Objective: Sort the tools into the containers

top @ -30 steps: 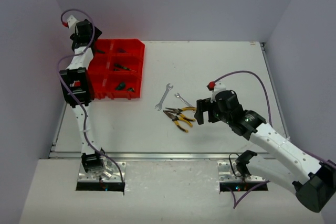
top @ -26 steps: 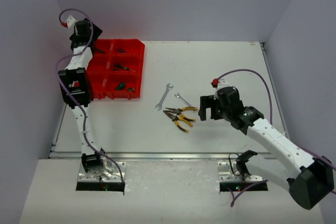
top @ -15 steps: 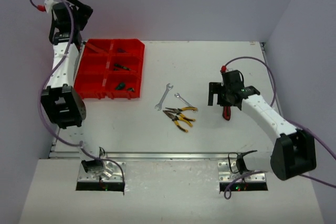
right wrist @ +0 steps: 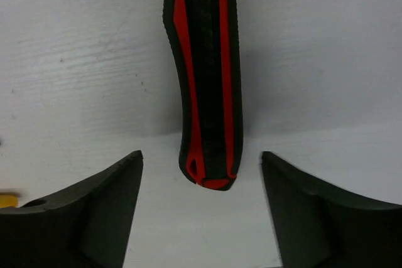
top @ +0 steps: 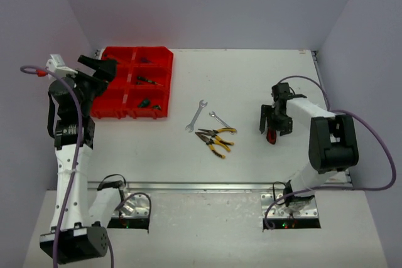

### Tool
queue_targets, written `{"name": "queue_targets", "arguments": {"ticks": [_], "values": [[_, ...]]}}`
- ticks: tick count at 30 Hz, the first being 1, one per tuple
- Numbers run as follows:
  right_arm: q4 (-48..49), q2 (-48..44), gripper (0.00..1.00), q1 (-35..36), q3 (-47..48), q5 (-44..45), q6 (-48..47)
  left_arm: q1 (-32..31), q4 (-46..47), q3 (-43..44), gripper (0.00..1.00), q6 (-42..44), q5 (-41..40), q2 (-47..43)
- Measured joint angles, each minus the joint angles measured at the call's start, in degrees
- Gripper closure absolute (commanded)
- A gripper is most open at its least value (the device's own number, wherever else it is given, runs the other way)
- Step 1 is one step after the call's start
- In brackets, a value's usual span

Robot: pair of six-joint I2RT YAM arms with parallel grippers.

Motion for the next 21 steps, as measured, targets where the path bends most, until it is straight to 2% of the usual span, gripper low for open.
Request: {"name": "queue_targets", "arguments": {"ticks": [3, 7, 9, 12, 15, 21], "values": [[1.12, 4.89, 0.58, -0.12, -0.14, -1.53, 0.40, 0.04, -1.87, -2.87, 0.00, 2.65, 3.09, 2.50], [4.43, 3.50, 0.74, -0.19, -3.17, -2.15, 1.50, 0.04, -3.19, -6.55, 0.00, 4.63, 10.61, 6.51], [6.18, 1.88, 0.84, -0.11, -4.95, -2.13, 1.81, -0.01, -3.34, -7.48, 0.00, 5.48, 14.11, 7.11], [8.04, -0.84, 0.95, 1.40, -7.64, -1.50, 2.10, -1.58, -1.29, -8.93, 0.00, 5.94, 17.04, 6.67], [8.18, -5.74, 1.00, 7.91, -9.81, 0.19, 2.15, -8.02, 2.59, -12.68, 0.00, 5.06, 17.79, 5.86], [12.29, -21.05, 1.00, 28.80, -10.09, -2.40, 3.33, -29.04, 10.61, -16.56, 0.00, 0.51, 17.14, 10.63]]}}
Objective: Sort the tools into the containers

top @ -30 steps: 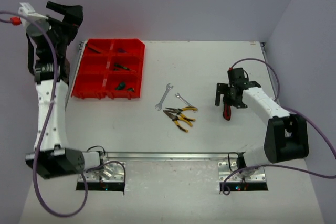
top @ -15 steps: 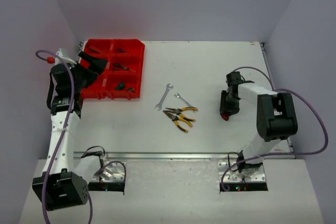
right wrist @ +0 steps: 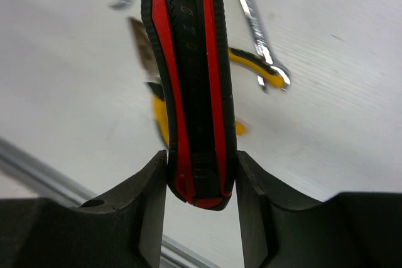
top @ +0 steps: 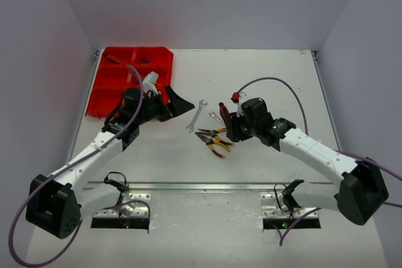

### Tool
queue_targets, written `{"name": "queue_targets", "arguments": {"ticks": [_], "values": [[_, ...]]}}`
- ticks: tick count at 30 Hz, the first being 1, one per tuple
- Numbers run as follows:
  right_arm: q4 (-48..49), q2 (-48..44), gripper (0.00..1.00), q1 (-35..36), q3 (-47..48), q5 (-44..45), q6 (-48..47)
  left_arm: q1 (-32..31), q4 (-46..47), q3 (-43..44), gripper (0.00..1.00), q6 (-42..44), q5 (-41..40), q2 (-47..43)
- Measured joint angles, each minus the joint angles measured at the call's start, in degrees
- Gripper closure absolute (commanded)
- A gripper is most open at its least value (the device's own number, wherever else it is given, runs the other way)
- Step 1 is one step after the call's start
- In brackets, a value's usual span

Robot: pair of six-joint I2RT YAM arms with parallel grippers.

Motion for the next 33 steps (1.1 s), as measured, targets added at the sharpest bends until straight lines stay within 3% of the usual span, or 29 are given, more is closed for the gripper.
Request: {"name": "queue_targets", "arguments": {"ticks": [5, 10, 11, 13, 15, 17, 18, 20, 22, 26, 33], "values": [[5.01, -7.38, 1.00, 5.62, 0.23, -7.20, 3.04, -11.59, 7.79, -0.07, 0.01, -3.40, -1.01, 4.64], [10.92, -10.58, 1.00, 7.60, -0.96, -13.65, 6.51, -17.21, 11.29, 2.17, 0.24, -4.61, -3.36, 9.47], [11.77, -11.18, 1.00, 7.86, -1.27, -14.51, 7.12, -17.88, 11.90, 2.40, 0.33, -4.81, -3.82, 10.29], [13.11, -12.09, 1.00, 8.32, -1.71, -16.08, 8.21, -18.99, 12.87, 2.51, 0.71, -5.15, -4.48, 11.55], [14.07, -12.33, 1.00, 8.64, -1.82, -17.12, 9.08, -19.56, 13.94, 2.57, 0.99, -6.05, -4.83, 12.67], [14.48, -12.27, 0.91, 8.86, -2.03, -17.45, 9.54, -19.97, 14.70, 3.01, 1.00, -6.43, -5.12, 13.68], [14.56, -12.23, 0.77, 8.89, -2.24, -17.32, 9.74, -20.10, 14.82, 3.33, 1.00, -6.52, -5.20, 14.06], [14.79, -12.28, 0.36, 8.87, -2.36, -17.24, 10.27, -20.22, 13.80, 4.06, 1.00, -6.24, -5.66, 14.36], [15.35, -12.64, 0.01, 8.94, -2.53, -16.87, 10.62, -20.21, 11.88, 5.33, 1.00, -5.42, -7.39, 14.43], [13.76, -16.07, 0.01, 9.43, -3.11, -11.93, 10.25, -16.14, 2.68, 11.59, 1.00, -2.55, -13.76, 14.54], [8.27, -27.14, 0.01, 9.50, -8.50, -0.76, 9.16, 10.30, -4.97, 30.51, 1.00, -1.46, -31.76, 24.22]]}}
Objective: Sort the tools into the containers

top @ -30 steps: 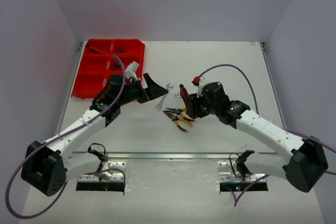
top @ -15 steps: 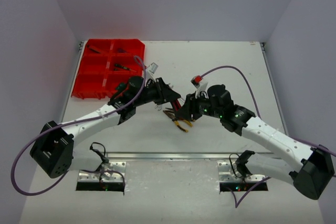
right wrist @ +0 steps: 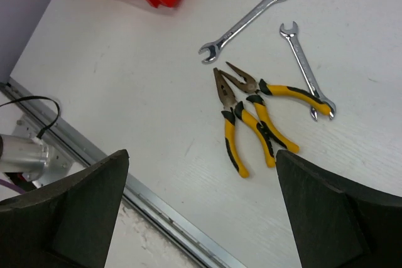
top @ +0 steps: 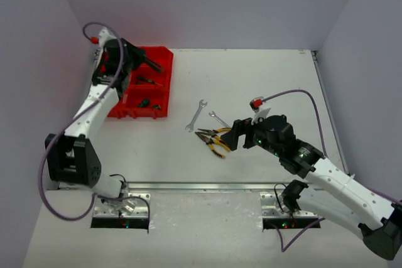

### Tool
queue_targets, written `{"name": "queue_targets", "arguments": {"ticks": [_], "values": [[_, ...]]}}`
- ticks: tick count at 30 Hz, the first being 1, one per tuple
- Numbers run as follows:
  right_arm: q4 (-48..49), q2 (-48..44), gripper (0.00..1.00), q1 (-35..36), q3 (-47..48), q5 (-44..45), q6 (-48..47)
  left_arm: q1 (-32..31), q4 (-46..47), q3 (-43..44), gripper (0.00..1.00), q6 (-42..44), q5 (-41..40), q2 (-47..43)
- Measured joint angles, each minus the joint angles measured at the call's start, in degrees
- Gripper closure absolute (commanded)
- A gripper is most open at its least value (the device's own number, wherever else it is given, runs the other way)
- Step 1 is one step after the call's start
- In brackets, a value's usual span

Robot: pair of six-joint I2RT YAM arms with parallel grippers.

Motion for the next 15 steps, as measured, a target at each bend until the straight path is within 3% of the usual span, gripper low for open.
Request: {"name": "queue_targets", "arguments": {"ticks": [4, 8, 11, 15], "values": [[-3.76, -4.59, 0.01, 0.00, -2.65, 1.35, -0.11, 13.50, -1.93, 17.17, 1.00, 0.78, -2.91, 16.77], [-7.97, -6.18, 0.01, -0.02, -2.96, -0.29, 0.05, 22.08, -1.98, 33.05, 1.00, 4.52, -3.11, 33.49], [-10.19, -7.23, 0.01, 0.03, -3.40, -2.55, 0.18, 25.52, -3.70, 42.03, 1.00, 6.70, -1.27, 43.09], [-12.12, -9.52, 0.01, 0.13, -3.96, -5.11, 0.55, 26.57, -1.86, 46.64, 1.00, 7.87, 1.56, 51.11]]}}
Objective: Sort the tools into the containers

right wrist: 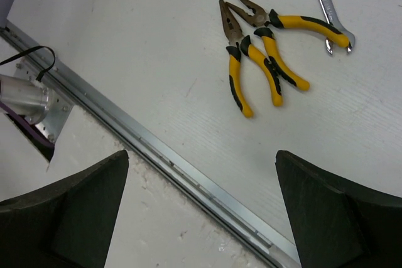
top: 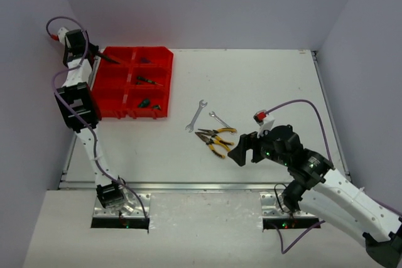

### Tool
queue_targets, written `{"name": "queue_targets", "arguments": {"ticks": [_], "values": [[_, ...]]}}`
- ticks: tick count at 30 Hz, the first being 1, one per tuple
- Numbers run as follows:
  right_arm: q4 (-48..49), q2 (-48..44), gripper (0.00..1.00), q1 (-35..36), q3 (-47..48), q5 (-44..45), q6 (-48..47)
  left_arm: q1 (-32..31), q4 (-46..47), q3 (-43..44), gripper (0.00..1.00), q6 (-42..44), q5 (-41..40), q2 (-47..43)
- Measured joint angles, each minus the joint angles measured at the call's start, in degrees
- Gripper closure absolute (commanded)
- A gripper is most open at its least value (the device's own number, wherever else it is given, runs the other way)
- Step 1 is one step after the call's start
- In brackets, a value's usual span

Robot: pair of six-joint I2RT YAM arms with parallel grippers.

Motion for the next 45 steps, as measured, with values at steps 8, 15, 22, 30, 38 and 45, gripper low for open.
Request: {"name": "queue_targets", "arguments": {"ticks": [8, 15, 22, 30, 38, 45], "values": [[0.30, 0.02, 0.01, 0.00, -0.44, -1.59, 0.28, -0.77, 2.79, 2.70, 0.93, -0.44, 5.64, 6.30], [2.14, 5.49, 0.01, 0.00, -2.09, -2.19, 0.67, -2.22, 4.61, 2.81, 0.42, -4.22, 8.71, 6.47], [3.85, 6.74, 0.01, 0.00, -2.58, -1.98, 1.45, -4.25, -0.68, 2.67, 0.09, -6.64, 7.40, 5.28], [3.71, 17.53, 0.01, -0.02, 2.83, 1.41, 0.87, -6.93, -11.34, -0.68, 0.00, -7.13, 3.13, -5.09], [1.71, 42.45, 0.01, -0.58, 22.40, 5.19, -4.72, -8.59, -17.61, -6.65, 0.00, -7.87, -4.16, -29.12], [-2.58, 59.46, 0.03, -1.14, 31.63, 6.96, -12.33, -5.42, -18.40, -21.03, 0.00, -6.70, 0.99, -49.12]]}}
